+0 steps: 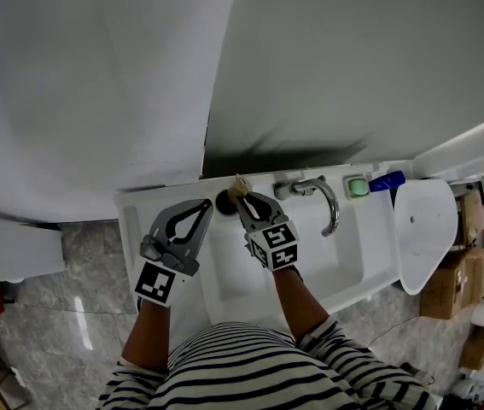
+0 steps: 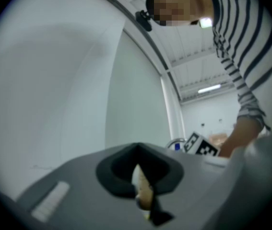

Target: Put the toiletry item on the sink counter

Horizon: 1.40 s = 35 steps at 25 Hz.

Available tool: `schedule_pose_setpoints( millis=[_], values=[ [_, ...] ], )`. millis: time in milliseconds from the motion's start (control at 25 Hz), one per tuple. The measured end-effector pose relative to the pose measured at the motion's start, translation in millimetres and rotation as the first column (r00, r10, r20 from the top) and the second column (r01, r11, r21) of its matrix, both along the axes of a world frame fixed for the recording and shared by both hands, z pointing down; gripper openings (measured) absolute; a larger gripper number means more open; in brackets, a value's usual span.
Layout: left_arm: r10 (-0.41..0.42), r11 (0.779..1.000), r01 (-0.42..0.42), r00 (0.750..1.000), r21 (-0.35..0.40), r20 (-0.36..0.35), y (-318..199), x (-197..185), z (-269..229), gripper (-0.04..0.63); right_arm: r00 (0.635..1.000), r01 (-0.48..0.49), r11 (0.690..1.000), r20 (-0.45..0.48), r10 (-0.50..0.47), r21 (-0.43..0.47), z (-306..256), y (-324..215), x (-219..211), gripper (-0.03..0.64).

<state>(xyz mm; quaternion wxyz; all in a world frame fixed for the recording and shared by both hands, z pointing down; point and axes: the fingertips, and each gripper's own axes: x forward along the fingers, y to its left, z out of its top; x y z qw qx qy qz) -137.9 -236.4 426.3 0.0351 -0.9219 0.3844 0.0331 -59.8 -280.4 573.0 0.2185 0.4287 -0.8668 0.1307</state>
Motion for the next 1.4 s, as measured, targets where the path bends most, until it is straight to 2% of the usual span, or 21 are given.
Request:
schedule_pose_setpoints(
  millis=[640, 1160, 1400],
  values=[
    [0.003, 1.000, -0.003, 1.000, 0.021, -0.014, 10, 5, -15, 0.006, 0.999, -0.019, 0.998, 0.032, 0.017, 0.062, -38, 16, 12, 0.026],
    [0.016, 0.998, -0.016, 1.000, 0.057, -0.008, 47, 9, -37, 0.006, 0.994, 0.017, 0.973, 0.097, -0.040, 0.232, -120, 66, 6, 0.026],
    [0.045, 0.996, -0.047, 0.999, 0.082, 0.027, 67, 14, -45, 0.006, 0.988, 0.050, 0.955, 0.127, -0.091, 0.293, -151, 92, 1, 0.025]
  ],
)
